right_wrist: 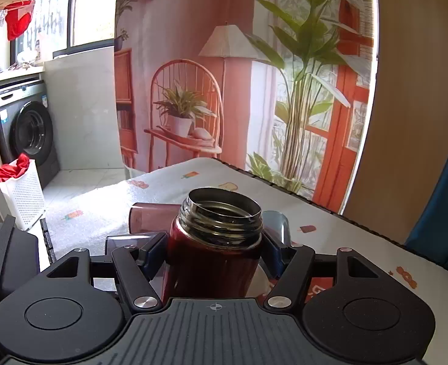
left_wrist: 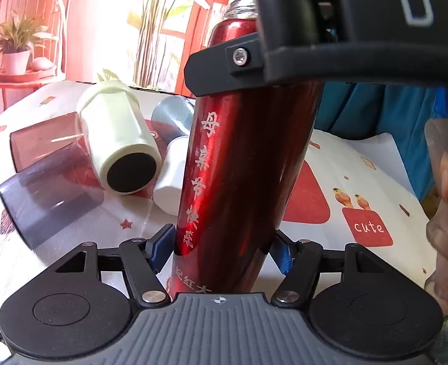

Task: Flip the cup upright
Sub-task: 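Grip the thermos with the left gripper and tilt it upright, mouth up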

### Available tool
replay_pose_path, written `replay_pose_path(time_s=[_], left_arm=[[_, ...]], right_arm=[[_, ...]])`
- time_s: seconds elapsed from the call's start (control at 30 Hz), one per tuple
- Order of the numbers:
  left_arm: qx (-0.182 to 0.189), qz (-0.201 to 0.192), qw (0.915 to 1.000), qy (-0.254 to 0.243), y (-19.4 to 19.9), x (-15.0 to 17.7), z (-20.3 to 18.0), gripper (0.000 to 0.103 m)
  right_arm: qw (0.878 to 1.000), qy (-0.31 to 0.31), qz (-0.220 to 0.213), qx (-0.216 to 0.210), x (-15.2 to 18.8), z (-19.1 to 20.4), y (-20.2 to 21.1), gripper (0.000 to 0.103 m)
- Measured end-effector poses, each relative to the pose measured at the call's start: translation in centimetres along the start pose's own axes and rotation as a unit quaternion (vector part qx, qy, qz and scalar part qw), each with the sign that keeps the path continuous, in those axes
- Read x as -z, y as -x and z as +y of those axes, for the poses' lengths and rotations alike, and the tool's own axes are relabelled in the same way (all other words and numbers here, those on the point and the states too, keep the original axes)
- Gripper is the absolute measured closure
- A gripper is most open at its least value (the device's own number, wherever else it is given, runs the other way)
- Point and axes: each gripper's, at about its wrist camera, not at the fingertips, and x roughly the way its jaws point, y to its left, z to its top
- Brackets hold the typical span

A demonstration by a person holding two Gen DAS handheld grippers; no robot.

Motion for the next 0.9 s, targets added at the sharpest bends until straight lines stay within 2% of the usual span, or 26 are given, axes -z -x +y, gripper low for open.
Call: replay_pose_path(time_s=[0.23,0.5,0.63,0.73,0.83,0.9], left_arm=[[0.031,0.036,0.9989,-0.001,1.1,0.1,1.0,0.034],[0.042,0.05,0.9978,-0.012,3.1,1.6,1.7,0.033],[0.035,0.044,0.9984,-0.003,2.8,1.4,2.0,0.034],[0.034,0.025,0.9991,0.006,2.3,0.7,1.8,0.034],[0.043,0.005,0.9986,0.032,1.3,-0.6,2.2,0.034],[0.033,-0.001,0.9991,0.026,0.3,-1.2,1.9,0.034]], right_arm=[[1.0,0.011,0.006,-0.018,1.0,0.8,1.2,0.041],[0.999,0.008,0.012,-0.048,1.7,1.7,2.8,0.041],[0.997,0.051,-0.003,-0.057,1.8,3.3,3.4,0.041],[0.995,0.081,-0.015,-0.046,1.5,3.8,3.1,0.041],[0.995,0.094,-0.018,-0.027,1.3,3.0,2.3,0.042],[0.995,0.096,-0.026,-0.022,1.2,2.1,1.8,0.042]])
